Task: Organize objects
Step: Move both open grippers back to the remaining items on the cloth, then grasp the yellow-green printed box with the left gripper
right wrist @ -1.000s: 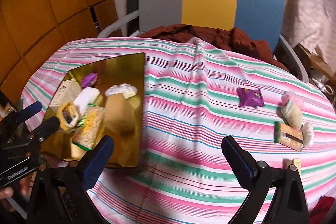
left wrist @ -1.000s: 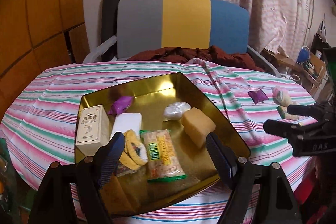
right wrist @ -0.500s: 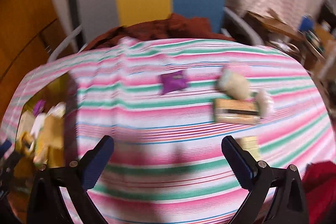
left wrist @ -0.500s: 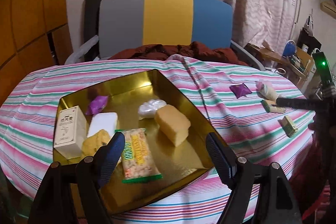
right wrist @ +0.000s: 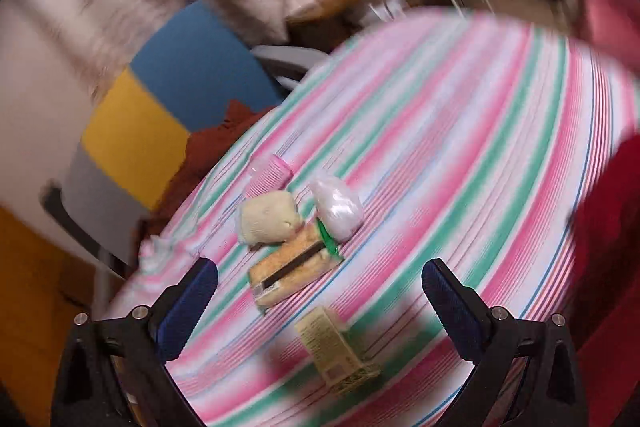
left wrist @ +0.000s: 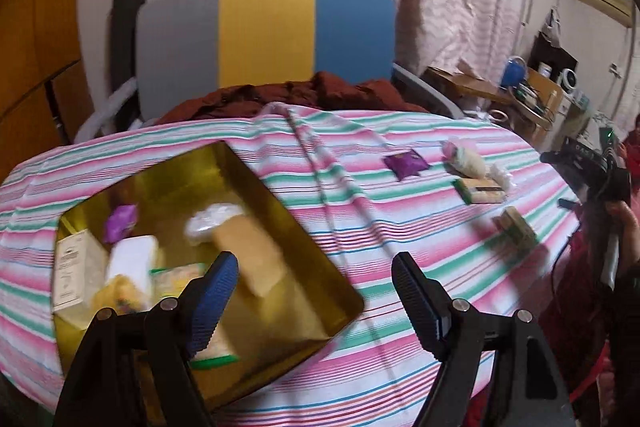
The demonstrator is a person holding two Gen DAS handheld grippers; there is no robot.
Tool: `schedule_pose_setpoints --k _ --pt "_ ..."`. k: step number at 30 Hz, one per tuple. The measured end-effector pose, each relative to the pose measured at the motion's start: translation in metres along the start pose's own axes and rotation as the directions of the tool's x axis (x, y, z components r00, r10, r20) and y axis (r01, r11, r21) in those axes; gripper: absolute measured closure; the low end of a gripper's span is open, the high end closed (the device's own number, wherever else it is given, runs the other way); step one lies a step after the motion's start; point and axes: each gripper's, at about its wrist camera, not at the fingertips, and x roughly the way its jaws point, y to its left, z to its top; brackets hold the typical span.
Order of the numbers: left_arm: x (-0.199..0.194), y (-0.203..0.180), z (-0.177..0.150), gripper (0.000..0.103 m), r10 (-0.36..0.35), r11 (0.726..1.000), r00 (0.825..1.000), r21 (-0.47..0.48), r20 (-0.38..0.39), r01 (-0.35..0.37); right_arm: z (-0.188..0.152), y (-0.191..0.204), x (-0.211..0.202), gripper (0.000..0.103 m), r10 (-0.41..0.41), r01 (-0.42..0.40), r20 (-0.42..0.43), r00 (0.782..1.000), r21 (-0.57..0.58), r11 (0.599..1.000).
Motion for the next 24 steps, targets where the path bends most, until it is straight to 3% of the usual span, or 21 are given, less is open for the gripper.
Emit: schedule_pose_setpoints --k 3,10,16,20,24 --pt "0.015 -0.02 0.006 0.023 -0.035 0.999 0.999 0.023 -0.032 0.036 0.003 -0.008 -0.004 0.0 0.041 -0.042 0.032 0.999 0.053 0.998" --pt "0.048 -0.074 0.019 0.023 -0.109 0.984 0.989 0.129 -0.098 0.122 0.002 0.0 0.0 0.0 0.126 -0.127 0.006 0.992 0.023 0.992" --pt "0.085 -0.12 0.023 0.023 -0.191 0.949 0.962 0.213 -0.195 0.232 -0.002 -0.004 -0.001 0.0 0.179 -0.178 -0.003 0.984 0.036 0.983" --pt "0.105 -0.157 0.023 0.022 -0.279 0.884 0.927 0.31 -0.249 0.349 -0.002 -0.005 0.001 0.0 0.196 -0.195 -0.01 0.981 0.047 0.98" --pt "0.122 -0.188 0.022 0.021 -0.296 0.818 0.914 0.42 -0.277 0.392 -0.002 -0.005 0.003 0.0 0.213 -0.211 -0.022 0.977 0.045 0.976"
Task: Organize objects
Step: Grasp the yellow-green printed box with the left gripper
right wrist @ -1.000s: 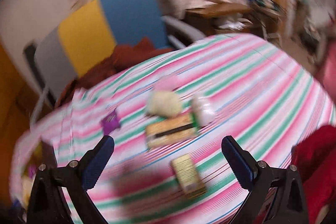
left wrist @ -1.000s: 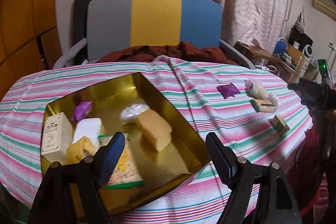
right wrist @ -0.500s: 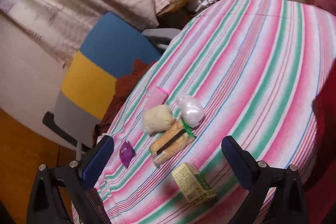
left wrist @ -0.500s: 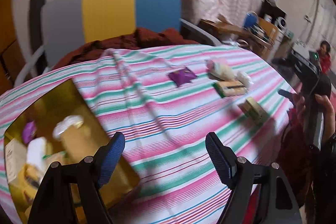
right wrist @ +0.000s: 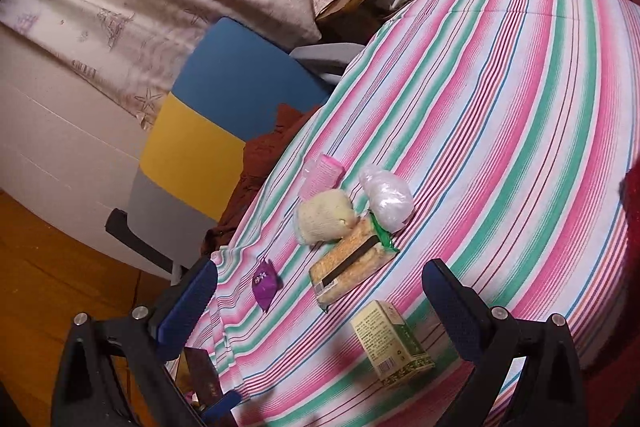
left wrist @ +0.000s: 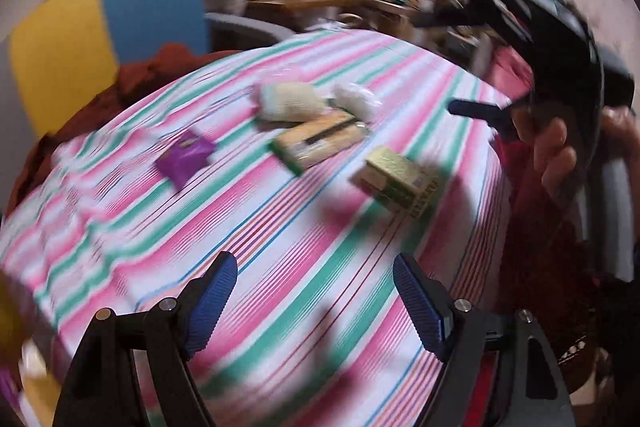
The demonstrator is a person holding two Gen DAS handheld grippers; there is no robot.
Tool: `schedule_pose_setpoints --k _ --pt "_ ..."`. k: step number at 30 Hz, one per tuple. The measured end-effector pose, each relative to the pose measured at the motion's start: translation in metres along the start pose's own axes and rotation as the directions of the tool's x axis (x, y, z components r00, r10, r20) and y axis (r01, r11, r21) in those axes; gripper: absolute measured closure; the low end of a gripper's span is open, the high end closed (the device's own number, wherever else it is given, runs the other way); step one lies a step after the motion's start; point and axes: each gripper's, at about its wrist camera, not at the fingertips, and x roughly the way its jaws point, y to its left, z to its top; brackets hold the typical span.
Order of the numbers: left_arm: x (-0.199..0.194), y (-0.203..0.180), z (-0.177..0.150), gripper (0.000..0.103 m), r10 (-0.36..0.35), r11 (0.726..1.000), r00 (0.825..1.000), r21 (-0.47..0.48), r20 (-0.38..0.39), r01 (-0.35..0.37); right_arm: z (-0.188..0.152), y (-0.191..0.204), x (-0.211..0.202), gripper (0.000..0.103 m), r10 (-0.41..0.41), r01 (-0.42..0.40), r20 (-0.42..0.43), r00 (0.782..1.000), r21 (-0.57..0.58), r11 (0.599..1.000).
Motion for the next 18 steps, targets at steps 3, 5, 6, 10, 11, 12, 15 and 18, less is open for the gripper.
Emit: schedule_pose_setpoints --k 3,5,6,10,11,12,15,18 --pt "0.017 -0.012 0.012 0.02 -0.057 0.996 0.998 0.075 -0.016 0.058 0.0 -0.001 0.001 0.0 0.012 -0.012 -0.009 1.0 0.002 1.0" --pt "0.027 -0.02 0.02 0.02 -0.083 0.988 0.996 0.129 -0.023 0.086 0.001 -0.002 0.002 0.0 0.016 -0.016 -0.01 1.0 0.011 1.0" --pt "0.032 -0.023 0.023 0.02 -0.094 0.985 0.995 0.145 -0.026 0.097 0.001 -0.003 0.001 0.0 0.019 -0.019 -0.008 1.0 0.017 1.0" --pt "0.047 -0.035 0.034 0.016 -0.14 0.968 0.99 0.207 -0.034 0.144 0.002 -0.009 -0.002 0.0 0.017 -0.018 0.015 1.0 0.054 0.998" --pt "0.051 -0.04 0.037 0.016 -0.153 0.959 0.988 0.238 -0.035 0.157 0.002 -0.011 -0.002 0.0 0.019 -0.02 0.015 1.0 0.064 0.998" --pt "0.054 -0.043 0.038 0.016 -0.161 0.951 0.986 0.262 -0.035 0.165 0.002 -0.012 -0.001 0.0 0.018 -0.019 0.013 1.0 0.073 0.997" --pt "0.063 -0.051 0.044 0.012 -0.179 0.928 0.983 0.326 -0.04 0.182 0.003 -0.013 0.001 0.0 0.002 -0.003 0.007 1.0 0.075 0.997" --pt "0.076 -0.054 0.052 0.007 -0.188 0.909 0.981 0.369 -0.051 0.193 0.004 -0.014 0.0 0.0 -0.02 0.019 0.016 1.0 0.079 0.997"
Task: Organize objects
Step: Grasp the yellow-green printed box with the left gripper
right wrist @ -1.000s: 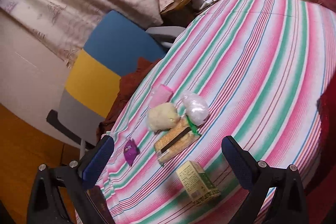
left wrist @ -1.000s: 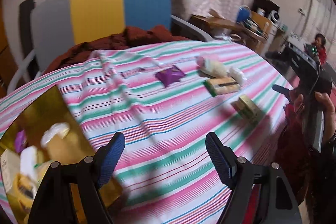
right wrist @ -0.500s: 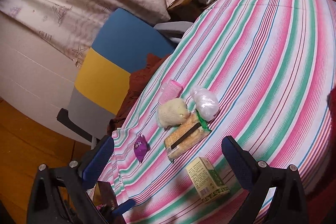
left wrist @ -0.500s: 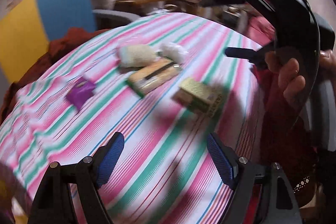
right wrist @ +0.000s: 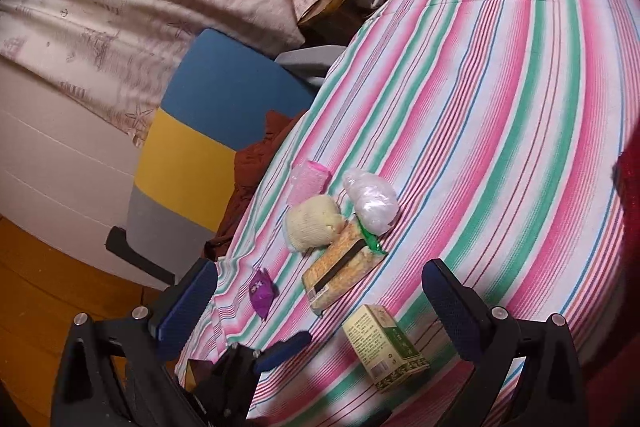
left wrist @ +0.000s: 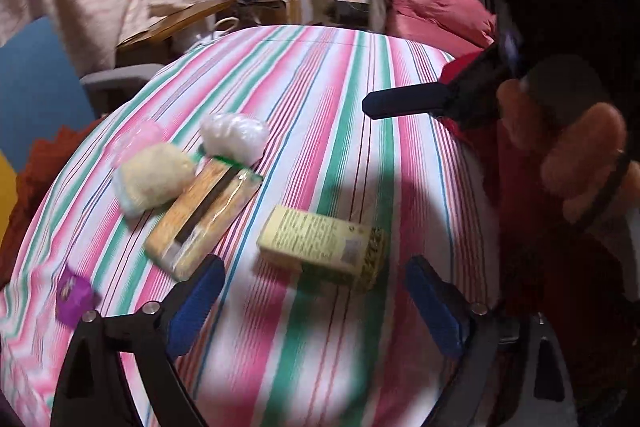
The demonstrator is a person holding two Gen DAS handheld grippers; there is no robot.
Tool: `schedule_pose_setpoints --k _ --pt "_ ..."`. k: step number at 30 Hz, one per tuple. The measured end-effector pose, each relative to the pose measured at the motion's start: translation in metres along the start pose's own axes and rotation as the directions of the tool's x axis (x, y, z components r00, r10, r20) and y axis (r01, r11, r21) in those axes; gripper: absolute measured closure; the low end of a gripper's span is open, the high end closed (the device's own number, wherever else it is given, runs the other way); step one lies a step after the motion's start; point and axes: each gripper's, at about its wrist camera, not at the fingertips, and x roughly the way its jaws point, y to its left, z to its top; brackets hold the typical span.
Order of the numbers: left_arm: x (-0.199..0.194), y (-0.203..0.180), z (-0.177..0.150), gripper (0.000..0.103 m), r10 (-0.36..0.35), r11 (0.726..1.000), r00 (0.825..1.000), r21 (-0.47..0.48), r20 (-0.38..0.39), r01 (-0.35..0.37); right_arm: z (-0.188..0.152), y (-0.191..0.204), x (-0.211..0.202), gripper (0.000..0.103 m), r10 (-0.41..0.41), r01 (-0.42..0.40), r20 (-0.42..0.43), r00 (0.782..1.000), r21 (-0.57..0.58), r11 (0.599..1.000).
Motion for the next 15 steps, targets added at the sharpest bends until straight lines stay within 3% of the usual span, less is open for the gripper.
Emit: schedule_pose_setpoints --k 8,9,11,15 --pt "0.026 0.009 0.012 0.007 -0.073 0.997 0.997 -0.003 -0.009 0.073 0.002 -0.003 0.002 0.0 -0.031 0.031 -0.009 0.999 0.009 0.999" --pt "0.028 0.01 0.012 0.009 -0.082 0.997 0.997 -0.009 -0.01 0.082 0.002 -0.004 0.003 0.0 -0.041 0.041 -0.009 0.999 0.01 0.999" --pt "0.034 0.01 0.011 0.026 -0.109 0.993 0.994 -0.046 -0.016 0.108 0.002 -0.005 0.003 0.0 -0.054 0.054 -0.01 0.999 0.012 0.998" --pt "0.029 0.011 0.002 0.028 -0.097 0.99 0.995 -0.102 -0.003 0.096 0.003 -0.007 0.004 0.0 -0.067 0.067 -0.018 0.998 0.023 0.997"
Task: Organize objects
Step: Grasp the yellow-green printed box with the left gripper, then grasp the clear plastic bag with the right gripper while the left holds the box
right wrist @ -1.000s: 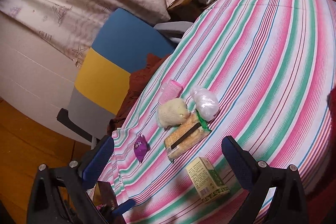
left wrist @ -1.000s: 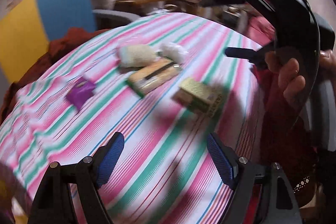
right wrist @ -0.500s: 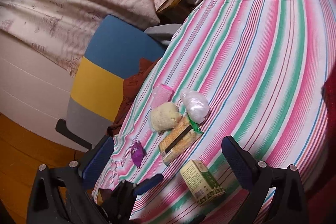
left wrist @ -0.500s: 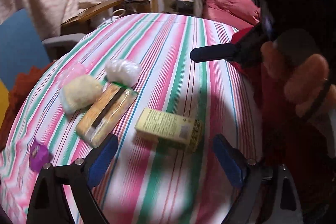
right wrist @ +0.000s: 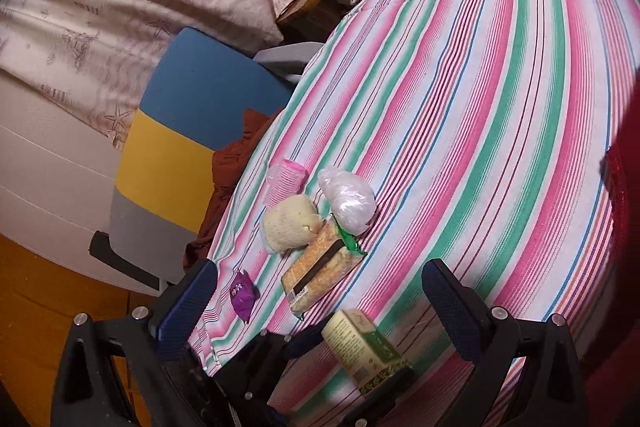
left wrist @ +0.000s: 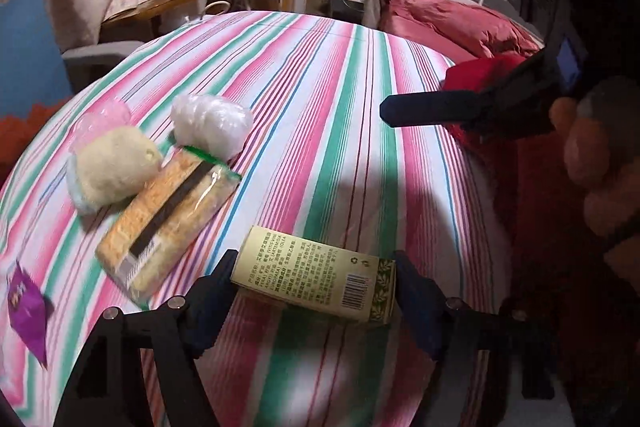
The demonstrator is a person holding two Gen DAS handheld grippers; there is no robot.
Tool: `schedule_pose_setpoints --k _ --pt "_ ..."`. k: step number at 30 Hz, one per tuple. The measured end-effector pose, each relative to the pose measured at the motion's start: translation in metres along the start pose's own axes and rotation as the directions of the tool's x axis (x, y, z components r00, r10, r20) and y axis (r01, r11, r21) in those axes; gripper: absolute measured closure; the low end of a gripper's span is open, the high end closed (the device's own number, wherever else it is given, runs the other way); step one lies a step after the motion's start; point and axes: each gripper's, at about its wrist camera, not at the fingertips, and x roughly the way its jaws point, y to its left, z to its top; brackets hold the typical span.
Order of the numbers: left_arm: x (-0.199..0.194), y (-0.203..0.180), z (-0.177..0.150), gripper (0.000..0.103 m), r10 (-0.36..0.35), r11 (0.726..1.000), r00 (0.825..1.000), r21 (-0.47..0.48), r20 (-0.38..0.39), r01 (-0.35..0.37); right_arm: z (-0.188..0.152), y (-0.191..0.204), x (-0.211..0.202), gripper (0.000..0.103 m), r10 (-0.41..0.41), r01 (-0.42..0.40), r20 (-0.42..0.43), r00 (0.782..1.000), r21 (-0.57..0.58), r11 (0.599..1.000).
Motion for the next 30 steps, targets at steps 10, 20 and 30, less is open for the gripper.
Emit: schedule_pose_setpoints --k 10,20,30 --pt "-0.055 0.017 -0.069 0.028 0.311 0.902 0.951 -0.314 -0.008 -0.297 -0.002 0.005 0.012 0.0 -0.042 0.04 -0.059 0.997 -0.039 0.998" --pt "-0.073 0.024 -0.111 0.027 0.401 0.828 0.916 -0.427 -0.004 -0.364 -0.01 0.014 0.028 0.0 -0.125 0.112 -0.126 0.984 -0.105 0.988" --pt "-0.069 0.021 -0.111 0.027 0.422 0.826 0.907 -0.412 0.001 -0.384 -0.017 0.022 0.042 0.0 -0.221 0.188 -0.168 0.961 -0.188 0.964"
